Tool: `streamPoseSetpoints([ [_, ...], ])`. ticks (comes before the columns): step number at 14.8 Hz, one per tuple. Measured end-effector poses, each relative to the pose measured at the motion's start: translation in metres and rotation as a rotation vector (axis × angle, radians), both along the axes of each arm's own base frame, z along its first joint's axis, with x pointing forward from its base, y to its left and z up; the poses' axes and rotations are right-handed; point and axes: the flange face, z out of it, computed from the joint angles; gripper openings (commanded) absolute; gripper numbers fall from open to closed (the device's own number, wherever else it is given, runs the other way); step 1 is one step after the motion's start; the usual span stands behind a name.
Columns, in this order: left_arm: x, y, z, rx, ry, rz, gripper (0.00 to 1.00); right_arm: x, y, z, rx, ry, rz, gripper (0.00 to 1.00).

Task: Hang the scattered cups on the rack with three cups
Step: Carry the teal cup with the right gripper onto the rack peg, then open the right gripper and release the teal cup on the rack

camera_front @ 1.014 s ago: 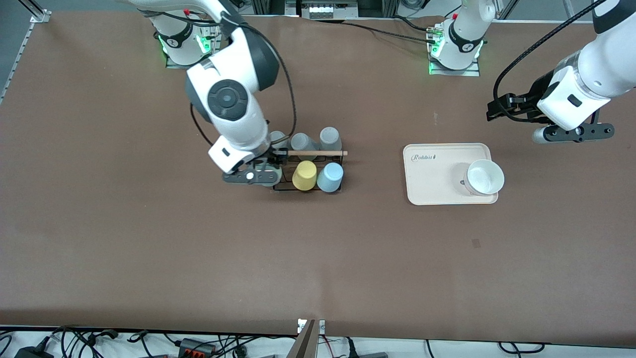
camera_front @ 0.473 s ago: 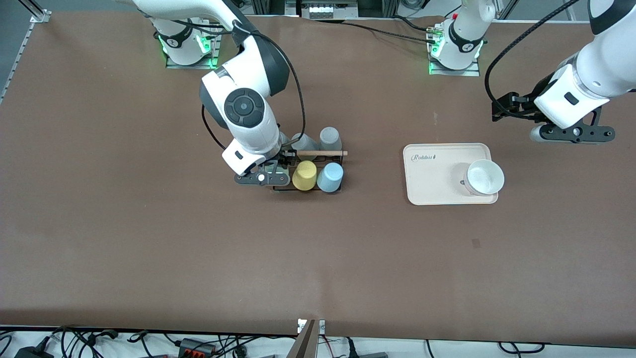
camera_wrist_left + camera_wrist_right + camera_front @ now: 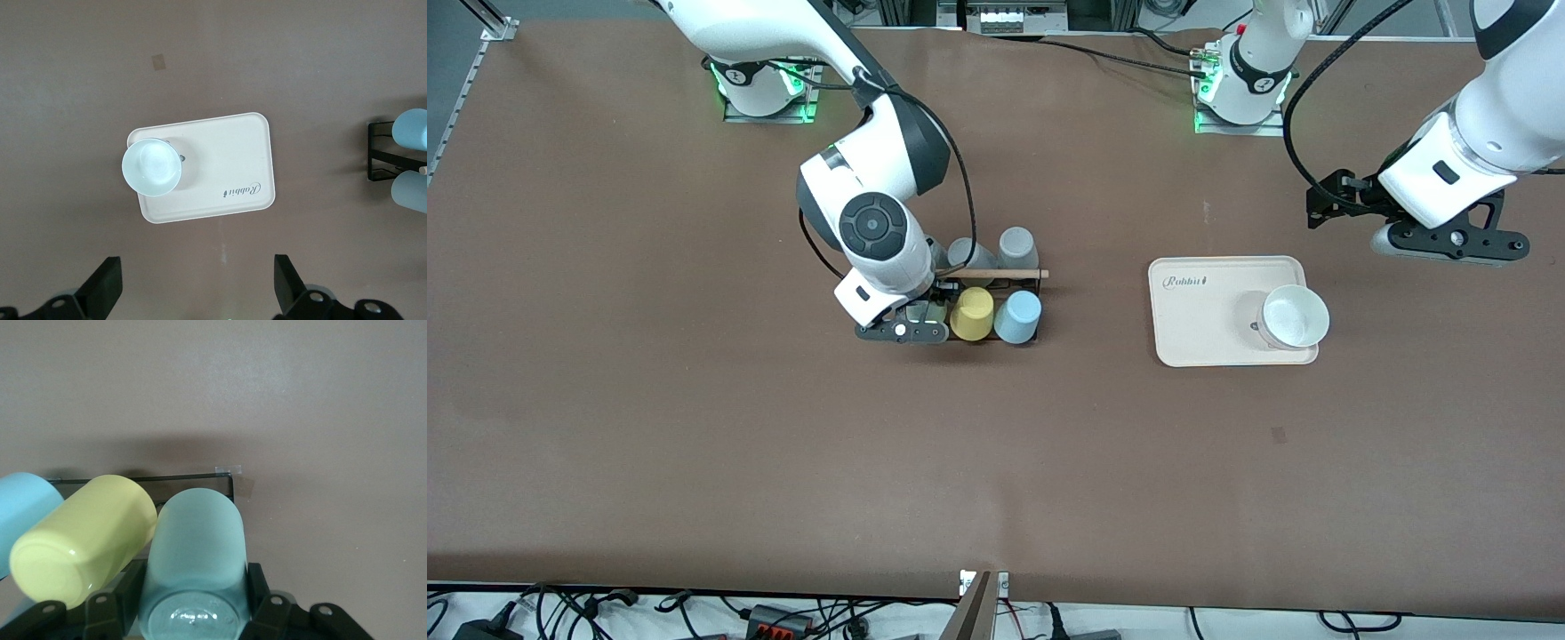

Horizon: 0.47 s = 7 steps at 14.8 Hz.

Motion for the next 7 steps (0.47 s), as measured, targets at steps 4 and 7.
streamPoseSetpoints([
  [4,0.002,-0.002,0.001,-0.003,-0.018,-0.004,1.00,0.002,0.003,-0.008,0.002,0.003,-0.001,0.20],
  [7,0.002,-0.002,0.002,-0.004,-0.024,-0.004,1.00,0.005,0.004,-0.014,0.008,-0.004,-0.002,0.20],
])
